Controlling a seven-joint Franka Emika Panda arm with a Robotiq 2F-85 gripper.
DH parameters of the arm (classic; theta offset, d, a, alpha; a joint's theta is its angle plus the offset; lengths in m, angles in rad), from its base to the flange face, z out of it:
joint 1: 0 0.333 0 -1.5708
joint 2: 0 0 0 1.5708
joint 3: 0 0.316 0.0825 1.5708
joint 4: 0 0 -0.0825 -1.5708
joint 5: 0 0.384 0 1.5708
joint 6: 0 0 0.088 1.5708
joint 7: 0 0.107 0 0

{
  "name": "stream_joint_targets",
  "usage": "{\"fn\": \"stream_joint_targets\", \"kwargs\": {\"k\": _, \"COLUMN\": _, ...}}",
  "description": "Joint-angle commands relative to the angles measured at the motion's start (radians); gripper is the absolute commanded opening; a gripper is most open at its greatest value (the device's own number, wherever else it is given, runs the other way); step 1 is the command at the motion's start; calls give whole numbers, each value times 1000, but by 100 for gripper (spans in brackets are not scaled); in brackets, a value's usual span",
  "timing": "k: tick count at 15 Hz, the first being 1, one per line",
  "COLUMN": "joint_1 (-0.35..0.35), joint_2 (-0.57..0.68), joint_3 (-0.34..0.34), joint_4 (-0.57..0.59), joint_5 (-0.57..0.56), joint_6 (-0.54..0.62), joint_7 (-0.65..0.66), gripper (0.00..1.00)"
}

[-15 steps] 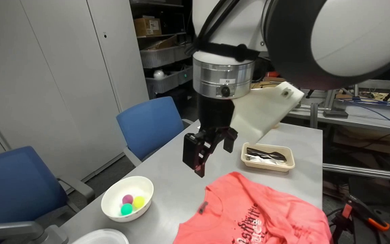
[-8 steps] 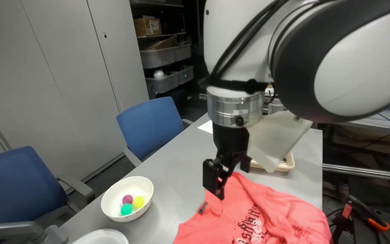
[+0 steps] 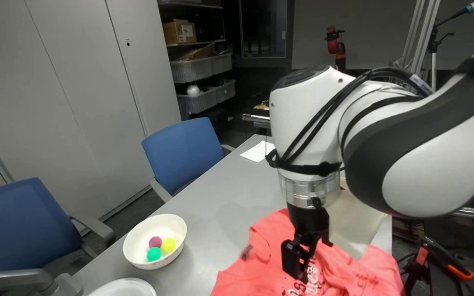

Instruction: Unfold the sweatshirt on the table

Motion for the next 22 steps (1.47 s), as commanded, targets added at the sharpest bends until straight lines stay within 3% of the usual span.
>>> {"fn": "stream_joint_targets", "kwargs": {"k": 1, "joint_1": 32, "joint_2": 9, "joint_3": -37, "joint_4": 1, "joint_5": 4, "joint_6": 1, "joint_7": -8, "gripper": 100}}
{"fn": "stream_joint_targets", "kwargs": {"k": 4, "joint_1": 35, "joint_2": 29, "joint_3": -33, "joint_4": 14, "joint_5": 10, "joint_6": 31, "joint_7": -71, "gripper": 100}}
{"fn": "stream_joint_targets", "kwargs": {"k": 8, "joint_1": 22, "joint_2": 46, "joint_3": -24, "joint_4": -20, "joint_5": 112, "joint_6": 110, "joint_7": -341, "gripper": 100}}
{"fn": "stream_joint_targets", "kwargs": {"k": 9, "joint_1": -19, "joint_2": 55, "joint_3": 19, "joint_4": -30, "joint_5": 147, "joint_6": 130, "joint_7": -408, "gripper": 100}}
{"fn": "stream_joint_targets", "kwargs": {"k": 12, "joint_1": -59, "joint_2": 86, "joint_3": 59, "joint_4": -45, "joint_5": 233, "joint_6": 140, "joint_7": -629, "gripper": 100}}
{"fn": "stream_joint_targets", "kwargs": {"k": 13, "joint_1": -22, "joint_2": 85, "joint_3": 2, "joint_4": -46, "joint_5": 269, "joint_6": 109, "joint_7": -690, "gripper": 100}}
{"fn": "stream_joint_targets", "kwargs": {"k": 15, "joint_1": 5, "joint_2": 83, "joint_3": -13, "joint_4": -43, "joint_5": 229, "joint_6": 109, "joint_7": -605, "gripper": 100}}
{"fn": "stream_joint_targets", "kwargs": {"k": 20, "joint_1": 8, "joint_2": 100, "joint_3": -25, "joint_4": -39, "joint_5": 198, "joint_6": 117, "joint_7": -649, "gripper": 100}}
{"fn": "stream_joint_targets", "kwargs": {"k": 22, "joint_1": 15, "joint_2": 111, "joint_3": -30, "joint_4": -49, "joint_5": 152, "joint_6": 147, "joint_7": -667, "gripper": 94}}
